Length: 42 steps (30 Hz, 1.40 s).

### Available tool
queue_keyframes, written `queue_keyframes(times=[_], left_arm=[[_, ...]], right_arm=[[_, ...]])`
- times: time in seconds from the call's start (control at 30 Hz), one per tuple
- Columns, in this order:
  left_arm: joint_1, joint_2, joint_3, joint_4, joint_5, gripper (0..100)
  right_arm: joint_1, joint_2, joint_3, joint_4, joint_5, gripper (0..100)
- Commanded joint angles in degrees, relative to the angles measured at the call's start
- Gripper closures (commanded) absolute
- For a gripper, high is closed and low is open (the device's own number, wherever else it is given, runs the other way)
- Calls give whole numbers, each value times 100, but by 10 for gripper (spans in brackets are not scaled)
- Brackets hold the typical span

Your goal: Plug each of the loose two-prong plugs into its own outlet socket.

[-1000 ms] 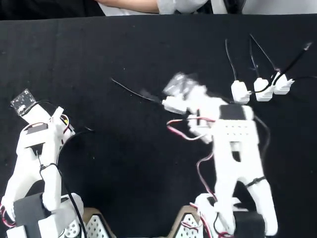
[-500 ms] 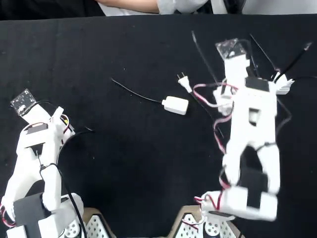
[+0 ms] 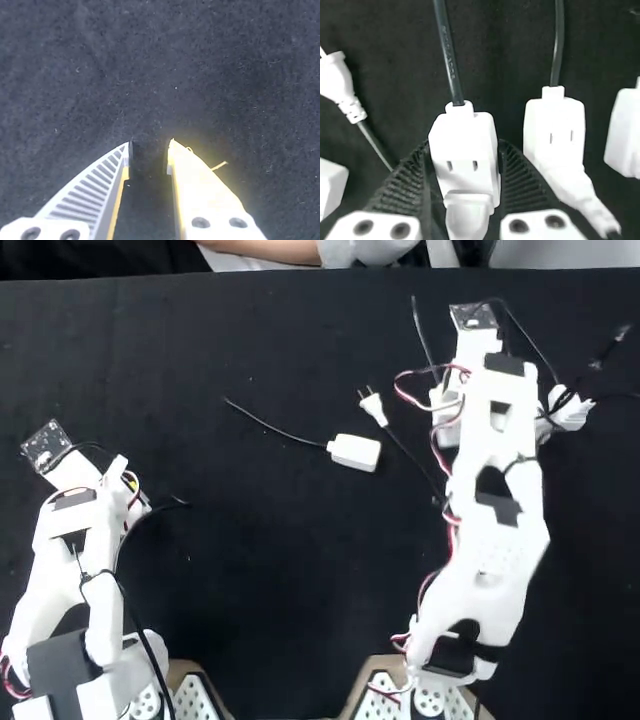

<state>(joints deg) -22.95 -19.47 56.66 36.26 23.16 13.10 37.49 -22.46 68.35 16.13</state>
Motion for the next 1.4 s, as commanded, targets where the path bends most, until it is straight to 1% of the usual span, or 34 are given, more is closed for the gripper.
queue_keyframes(times=[0.0,0.17,0.33,0.47,0.57,0.83,0.97,1.2,1.37], left_arm=[[-22,-35,-127,-53,0,866],[-22,-35,-127,-53,0,866],[-22,-35,-127,-53,0,866],[-22,-35,-127,-53,0,866],[-22,-35,-127,-62,0,866],[-22,-35,-127,-62,0,866],[-22,-35,-127,-62,0,866],[-22,-35,-127,-62,0,866],[-40,-35,-127,-62,0,866]], right_arm=[[35,286,-989,334,-44,987],[35,760,-1824,941,-9,977],[-123,884,-2466,1442,0,832],[-290,892,-2923,1776,0,792],[-387,901,-3152,2040,-35,791],[-352,866,-3231,2145,-26,793],[-492,866,-3415,2497,0,793],[-519,866,-5007,3297,-26,792],[-404,743,-5174,3288,-44,792]])
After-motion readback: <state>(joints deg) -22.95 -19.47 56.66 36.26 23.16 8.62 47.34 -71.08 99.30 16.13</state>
